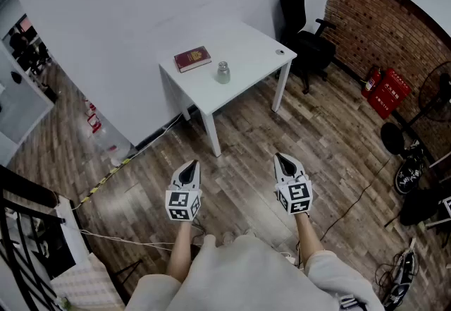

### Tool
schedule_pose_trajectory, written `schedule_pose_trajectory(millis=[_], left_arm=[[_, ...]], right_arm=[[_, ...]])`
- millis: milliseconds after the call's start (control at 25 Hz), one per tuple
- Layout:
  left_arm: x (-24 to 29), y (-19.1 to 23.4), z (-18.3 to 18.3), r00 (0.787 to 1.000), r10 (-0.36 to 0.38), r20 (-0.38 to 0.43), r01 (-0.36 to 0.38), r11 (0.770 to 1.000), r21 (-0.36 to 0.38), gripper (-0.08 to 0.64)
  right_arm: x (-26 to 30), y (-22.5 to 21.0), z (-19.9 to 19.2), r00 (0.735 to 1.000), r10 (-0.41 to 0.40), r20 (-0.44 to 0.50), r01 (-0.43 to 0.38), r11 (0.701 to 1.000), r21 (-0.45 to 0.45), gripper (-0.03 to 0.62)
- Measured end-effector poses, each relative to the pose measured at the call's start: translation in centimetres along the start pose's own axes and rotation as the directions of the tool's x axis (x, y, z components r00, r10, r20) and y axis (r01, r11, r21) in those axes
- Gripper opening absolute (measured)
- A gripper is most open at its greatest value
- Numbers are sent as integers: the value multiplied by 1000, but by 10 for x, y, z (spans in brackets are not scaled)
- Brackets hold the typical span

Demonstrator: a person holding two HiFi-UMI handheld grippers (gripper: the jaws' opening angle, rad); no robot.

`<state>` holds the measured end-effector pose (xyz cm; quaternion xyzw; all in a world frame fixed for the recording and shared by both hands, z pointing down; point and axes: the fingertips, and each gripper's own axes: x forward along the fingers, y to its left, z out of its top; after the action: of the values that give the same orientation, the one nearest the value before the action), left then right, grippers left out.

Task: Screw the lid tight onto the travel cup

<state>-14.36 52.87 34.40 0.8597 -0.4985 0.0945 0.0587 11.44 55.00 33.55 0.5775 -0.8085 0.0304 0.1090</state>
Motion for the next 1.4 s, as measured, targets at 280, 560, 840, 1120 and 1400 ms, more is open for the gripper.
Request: schedule_pose_trajectory(millis=[280, 560, 840, 1120, 1400], left_arm=[[4, -10, 0, 1000, 0, -4, 0, 1000, 1, 8], [10, -27, 0, 1000, 9, -5, -9, 1000, 1, 8], [17, -39, -7, 1000, 17, -8, -17, 1000, 0, 8], [37, -35, -9, 1000, 16, -16, -16, 1000, -8, 8], [61, -28, -14, 1000, 10, -18, -10, 1000, -15, 8]], right_arm=[[-4, -8, -5, 1000, 6, -6, -6, 1000, -2, -2], [-7, -19, -8, 1000, 27, 3, -27, 1000, 10, -1], [-6, -25, -17, 999, 46, -1, -46, 999, -11, 0], [11, -32, -21, 999, 50, -12, -50, 999, -6, -1], [35, -36, -25, 998, 68, -18, -68, 998, -7, 0]])
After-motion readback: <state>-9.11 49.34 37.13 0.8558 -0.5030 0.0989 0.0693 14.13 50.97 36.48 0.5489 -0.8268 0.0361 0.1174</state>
